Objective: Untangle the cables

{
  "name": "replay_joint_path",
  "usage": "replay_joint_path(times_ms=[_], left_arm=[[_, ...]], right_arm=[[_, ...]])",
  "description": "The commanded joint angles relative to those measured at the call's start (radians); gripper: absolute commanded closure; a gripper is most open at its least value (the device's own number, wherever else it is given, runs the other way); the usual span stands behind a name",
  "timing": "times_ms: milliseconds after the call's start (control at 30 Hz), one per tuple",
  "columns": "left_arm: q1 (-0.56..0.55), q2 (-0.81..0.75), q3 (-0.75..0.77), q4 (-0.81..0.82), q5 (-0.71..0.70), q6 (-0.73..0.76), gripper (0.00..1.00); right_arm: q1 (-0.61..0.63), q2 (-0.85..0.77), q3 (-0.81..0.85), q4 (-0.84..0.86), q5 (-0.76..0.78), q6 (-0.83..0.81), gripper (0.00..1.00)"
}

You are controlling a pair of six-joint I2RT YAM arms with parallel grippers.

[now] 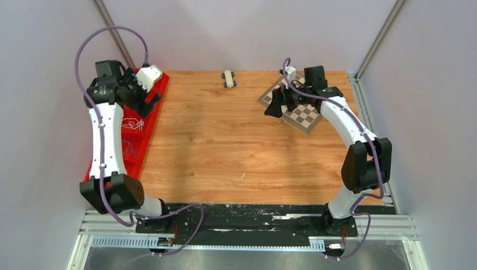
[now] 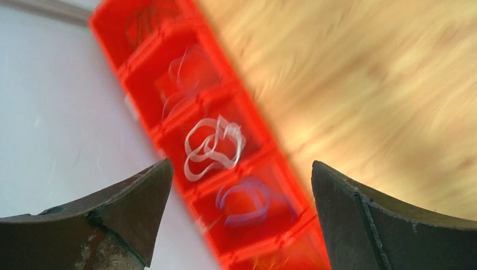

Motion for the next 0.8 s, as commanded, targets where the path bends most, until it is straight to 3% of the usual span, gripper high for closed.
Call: replay_joint_path(times_ms=[0, 133, 267, 367, 500, 767], left_arm=[[-0.174, 0.112, 0.173, 0.134, 0.091, -0.563, 0.0], [-0.303, 0.201, 0.187, 0.119, 0.162, -0.74, 0.0], [-0.435, 0.217, 0.043, 0.209, 0.007, -0.866, 0.0], [-0.495, 0.252, -0.009, 0.216, 0.012, -0.965, 0.0], [-0.533, 0.282, -0.055, 0.227, 0.01, -0.991, 0.0], [-0.557, 0.278, -0.114, 0.179, -0.04, -0.937, 0.0]], right_arm=[[-0.084, -0.048, 0.044, 0.028, 0.092, -0.003, 0.0], [-0.153, -0.082, -0.008, 0.032, 0.13, -0.013, 0.0], [-0.21, -0.134, -0.152, 0.036, 0.169, -0.02, 0.0], [-0.224, -0.17, -0.277, 0.037, 0.171, 0.001, 0.0], [-0.224, -0.208, -0.373, 0.044, 0.179, 0.012, 0.0], [-0.224, -0.202, -0.378, 0.044, 0.159, 0.052, 0.0]])
